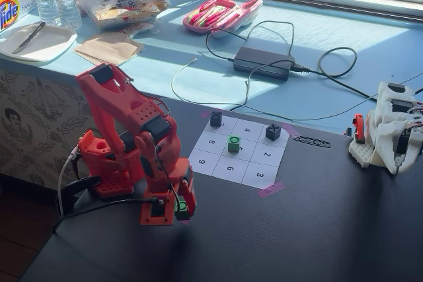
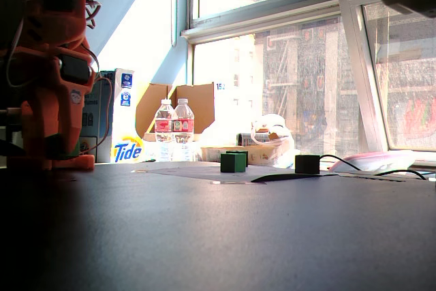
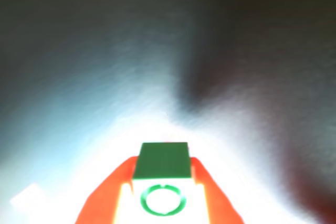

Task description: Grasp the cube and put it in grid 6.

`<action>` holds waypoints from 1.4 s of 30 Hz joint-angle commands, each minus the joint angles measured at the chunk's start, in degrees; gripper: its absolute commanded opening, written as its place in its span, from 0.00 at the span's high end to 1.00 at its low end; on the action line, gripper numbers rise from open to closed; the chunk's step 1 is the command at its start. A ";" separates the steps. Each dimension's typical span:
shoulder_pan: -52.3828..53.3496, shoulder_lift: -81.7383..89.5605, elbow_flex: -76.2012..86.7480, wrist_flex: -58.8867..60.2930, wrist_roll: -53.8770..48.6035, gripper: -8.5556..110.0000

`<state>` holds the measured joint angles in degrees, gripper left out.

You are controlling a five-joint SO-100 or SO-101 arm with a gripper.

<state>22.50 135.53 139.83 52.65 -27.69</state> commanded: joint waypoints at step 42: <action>-45.26 -32.17 -19.78 -13.36 14.33 0.90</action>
<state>-23.29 102.92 122.52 39.38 -13.54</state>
